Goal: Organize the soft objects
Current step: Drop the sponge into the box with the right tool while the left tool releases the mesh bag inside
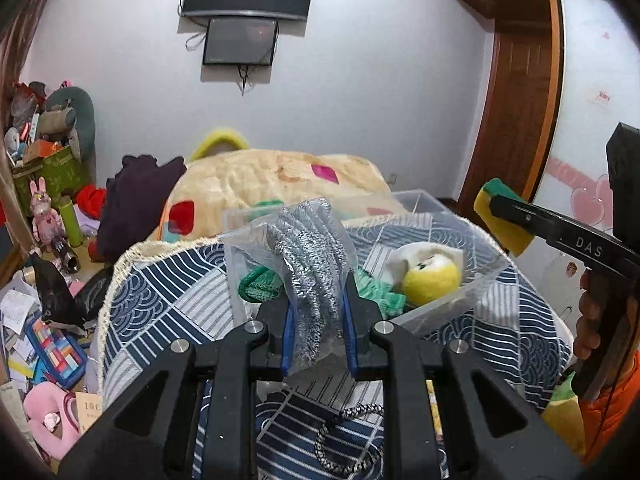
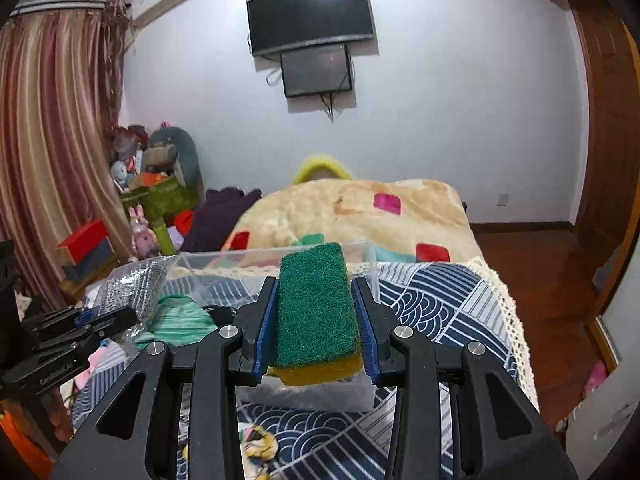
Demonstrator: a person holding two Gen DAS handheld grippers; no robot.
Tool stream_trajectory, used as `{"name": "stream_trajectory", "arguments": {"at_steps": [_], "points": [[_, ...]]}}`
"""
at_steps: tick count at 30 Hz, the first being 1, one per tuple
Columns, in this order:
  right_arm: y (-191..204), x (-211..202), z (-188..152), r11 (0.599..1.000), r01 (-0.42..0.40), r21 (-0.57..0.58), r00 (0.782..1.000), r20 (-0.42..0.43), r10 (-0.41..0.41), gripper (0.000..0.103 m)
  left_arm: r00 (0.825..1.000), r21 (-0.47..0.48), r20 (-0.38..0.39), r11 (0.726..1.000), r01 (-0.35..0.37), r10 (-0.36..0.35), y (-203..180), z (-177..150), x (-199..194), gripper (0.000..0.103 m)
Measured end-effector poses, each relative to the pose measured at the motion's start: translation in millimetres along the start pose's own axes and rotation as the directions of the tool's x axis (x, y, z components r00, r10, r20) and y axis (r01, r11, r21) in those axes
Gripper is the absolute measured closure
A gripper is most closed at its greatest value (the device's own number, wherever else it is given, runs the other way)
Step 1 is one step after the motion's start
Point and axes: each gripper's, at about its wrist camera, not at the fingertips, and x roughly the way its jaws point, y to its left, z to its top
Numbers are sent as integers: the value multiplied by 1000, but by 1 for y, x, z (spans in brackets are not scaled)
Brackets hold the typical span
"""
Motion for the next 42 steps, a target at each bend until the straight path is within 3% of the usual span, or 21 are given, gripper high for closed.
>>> {"name": "stream_trajectory", "arguments": {"at_steps": [8,16,18,20,21,27,33,36,38,42], "points": [[2,38,-11,999,32,-28,994,-100,-34,70,996,18,-85,1000,-14,15,-2,-2,41,83],[5,41,-12,995,61,-79,992,-107,-70,68,995,15,-103,1000,-12,13,-1,-5,45,83],[5,42,-12,994,65,-89,991,-112,-75,65,994,13,-105,1000,-11,12,-1,-5,43,82],[5,42,-14,993,66,-96,990,-119,-77,48,994,14,-105,1000,-11,12,-1,-5,41,80],[5,41,-14,993,62,-97,990,-119,-74,45,994,14,-105,1000,-14,15,-1,-5,39,79],[8,28,-17,993,39,-109,994,-99,-50,39,996,24,-88,1000,-17,19,-5,-4,25,71],[11,9,-11,994,20,-109,998,-59,-27,35,1000,38,-17,999,-20,20,-10,2,-4,55],[15,-5,-7,993,19,-117,999,-24,-22,32,1000,49,19,999,-15,14,-16,5,-22,40],[18,-14,-5,992,8,-123,1000,-4,-8,31,999,41,44,999,-18,16,-18,5,-34,19],[25,-28,-8,991,-16,-134,1000,21,19,24,996,28,88,999,-24,21,-20,3,-53,5]]}}
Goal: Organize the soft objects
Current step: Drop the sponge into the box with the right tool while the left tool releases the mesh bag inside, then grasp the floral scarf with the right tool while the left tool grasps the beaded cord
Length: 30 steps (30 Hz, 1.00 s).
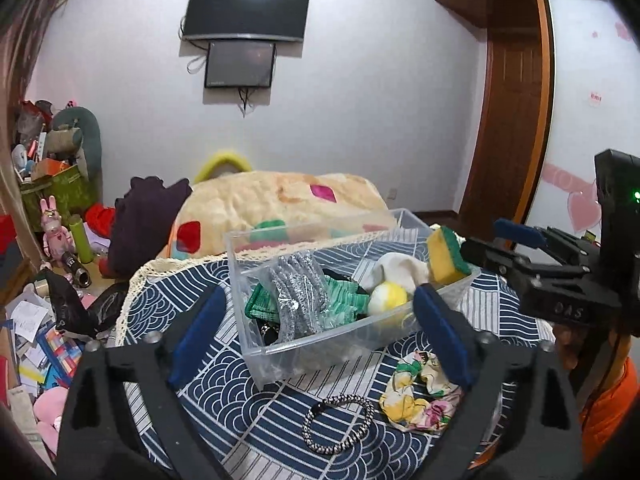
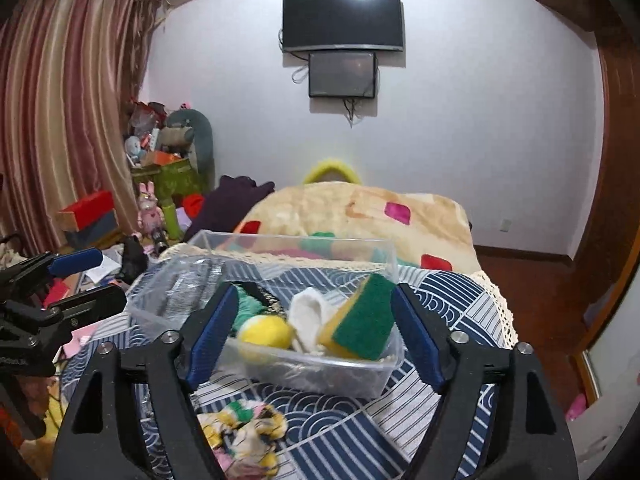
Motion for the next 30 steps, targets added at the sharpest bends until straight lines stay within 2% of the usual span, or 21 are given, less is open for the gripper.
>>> {"name": "stream_trajectory", "arguments": {"at_steps": [4,9,18,22,24,26,27,30], "points": [[7,-9,-8,1000,-28,-8,1000,7,28,22,1000,8,3,1000,-10,10,-3,-7,-10,4],[10,-9,-28,998,-63,25,998,-30,63,21,999,0,-32,1000,-3,3,-1,-24,-12,3],[21,8,-73,994,-92,52,983,-155,99,22,985,-14,-174,1000,-6,4,2,-76,8,3],[28,16,-88,995,-86,53,976,-197,95,22,977,-37,-211,999,-10,2,3,-94,16,3],[30,19,-92,994,-93,59,973,-208,104,22,977,-43,-213,999,-12,3,3,-98,18,7],[31,23,-96,992,-108,60,967,-227,119,22,974,-40,-227,999,-2,-7,0,-102,22,22],[32,25,-98,992,-113,62,964,-235,125,22,971,-38,-239,999,5,-13,-1,-104,24,25],[34,28,-104,989,-131,61,955,-260,143,34,966,-29,-258,999,15,-22,-4,-109,31,36]]}}
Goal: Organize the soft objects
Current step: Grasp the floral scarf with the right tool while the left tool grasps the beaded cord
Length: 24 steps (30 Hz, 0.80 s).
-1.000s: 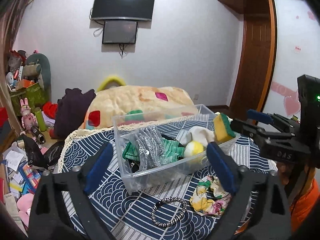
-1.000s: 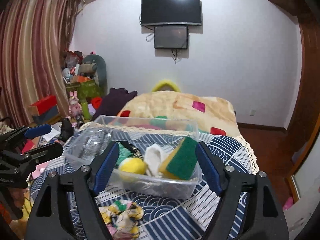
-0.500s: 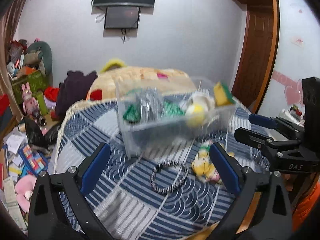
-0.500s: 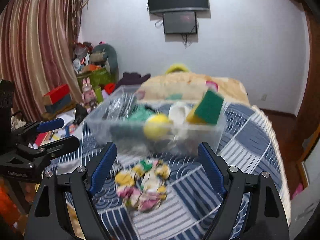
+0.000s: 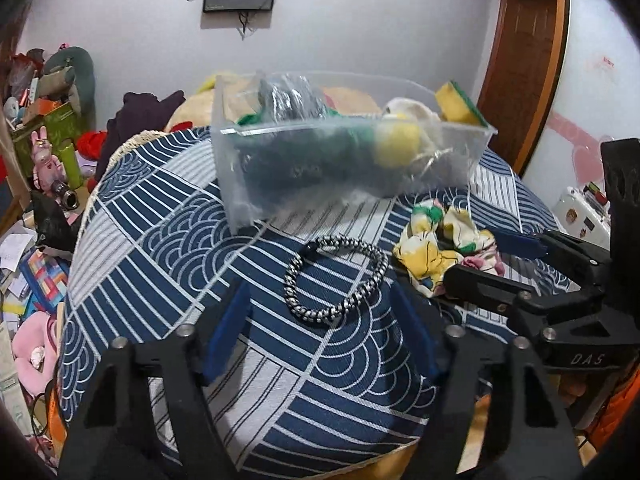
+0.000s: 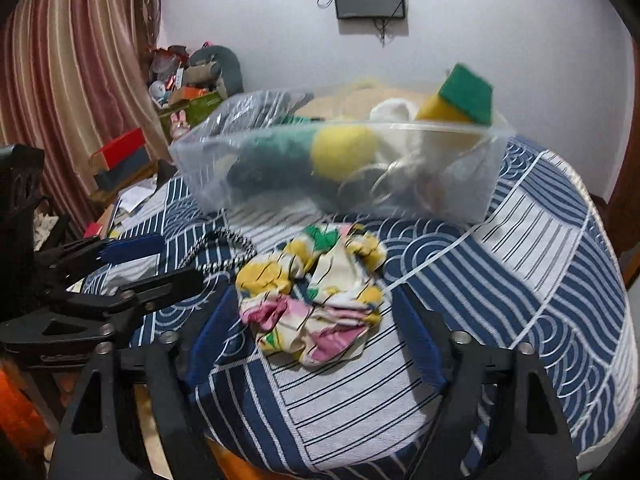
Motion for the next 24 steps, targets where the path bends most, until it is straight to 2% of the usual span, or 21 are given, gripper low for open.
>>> {"name": "stream_trajectory", "arguments": {"at_steps": [3,4,7,11,16,24], "points": [[4,1,-1,1000,13,-22,1000,-1,-13,43,1000,22,-18,1000,3,-3,-2,-3,7,51],[4,0,-1,1000,6,-25,1000,-4,-6,51,1000,26,-22,1000,5,-4,-3,-4,9,55],[5,0,-1,1000,4,-30,1000,-7,-5,66,1000,29,-5,1000,-2,2,-4,-5,8,61],[2,-1,0,1000,-8,-16,1000,-6,8,82,1000,25,3,1000,10,-10,-3,-6,6,78],[-1,-7,1,1000,-20,8,1000,17,20,88,999,1,13,999,35,-35,1,-4,0,89],[-7,-34,13,1000,-11,17,994,106,9,88,994,12,102,999,39,-40,0,13,-29,90]]}}
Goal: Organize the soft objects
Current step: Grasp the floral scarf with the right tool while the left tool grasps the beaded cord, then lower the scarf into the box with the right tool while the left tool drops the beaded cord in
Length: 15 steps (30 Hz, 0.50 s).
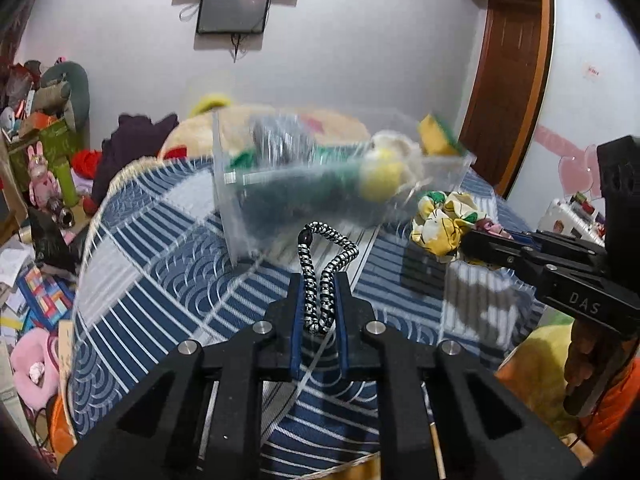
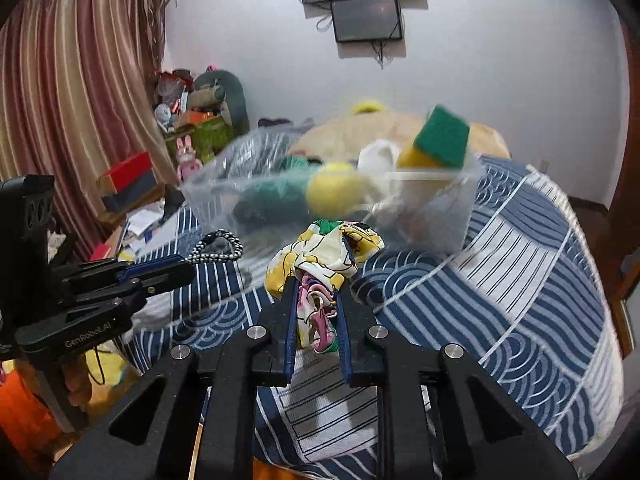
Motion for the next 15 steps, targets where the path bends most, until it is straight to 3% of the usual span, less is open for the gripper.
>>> {"name": "stream_trajectory", "arguments": {"at_steps": [8,15], "points": [[-1,-23,30,999,29,-22,994,110,-27,88,990,26,142,1000,-4,0,-6,37,-34,90],[4,-26,61,998,50,-43,982,186,-41,88,976,31,217,999,-44,36,-9,64,-35,90]]}}
